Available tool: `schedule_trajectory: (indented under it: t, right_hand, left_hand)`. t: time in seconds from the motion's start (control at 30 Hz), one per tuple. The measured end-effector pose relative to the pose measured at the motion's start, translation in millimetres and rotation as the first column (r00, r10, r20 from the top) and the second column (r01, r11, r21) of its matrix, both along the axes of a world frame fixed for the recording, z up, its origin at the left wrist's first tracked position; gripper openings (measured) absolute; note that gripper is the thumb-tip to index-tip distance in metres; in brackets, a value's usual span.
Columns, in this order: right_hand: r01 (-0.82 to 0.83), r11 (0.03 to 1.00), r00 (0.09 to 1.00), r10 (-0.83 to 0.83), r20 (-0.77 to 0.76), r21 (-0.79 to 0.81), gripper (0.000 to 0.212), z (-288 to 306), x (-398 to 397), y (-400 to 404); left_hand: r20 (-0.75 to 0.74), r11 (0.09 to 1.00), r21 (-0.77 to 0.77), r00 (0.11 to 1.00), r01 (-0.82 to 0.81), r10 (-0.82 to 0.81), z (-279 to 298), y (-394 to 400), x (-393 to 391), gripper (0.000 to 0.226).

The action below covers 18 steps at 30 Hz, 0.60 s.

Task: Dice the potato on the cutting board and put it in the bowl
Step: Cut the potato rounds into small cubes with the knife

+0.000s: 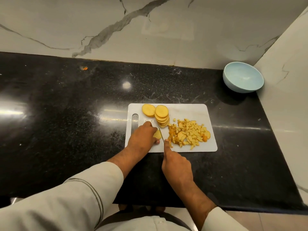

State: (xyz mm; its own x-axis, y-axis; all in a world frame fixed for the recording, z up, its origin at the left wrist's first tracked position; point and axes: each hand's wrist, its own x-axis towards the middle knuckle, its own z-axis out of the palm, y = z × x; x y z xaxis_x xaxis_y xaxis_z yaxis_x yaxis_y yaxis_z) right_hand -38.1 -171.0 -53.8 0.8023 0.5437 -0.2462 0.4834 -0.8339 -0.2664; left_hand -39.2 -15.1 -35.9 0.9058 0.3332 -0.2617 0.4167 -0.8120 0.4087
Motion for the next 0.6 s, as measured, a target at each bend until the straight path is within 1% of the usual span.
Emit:
schedule_trajectory:
  t: [0.17,0.37,0.6]
  right_hand:
    - [-0.027,1.0,0.999,0.027,0.016,-0.007,0.067,-3,2,9]
    - [-0.04,0.999,0.999,0.04,-0.015,-0.022,0.072,-7,9,26]
    - [-0.088,0.995,0.995,0.086,-0.041,-0.051,0.074,-11,16,33]
  left_hand:
    - [-0.018,0.999,0.026,1.0,-0.024,0.024,-1,-4,4,0.039]
    - [-0.011,0.996,0.074,0.999,-0.044,0.045,3,-7,8,0.016]
    - [0.013,0.993,0.061,0.995,-0.098,0.097,3,-9,9,0.019]
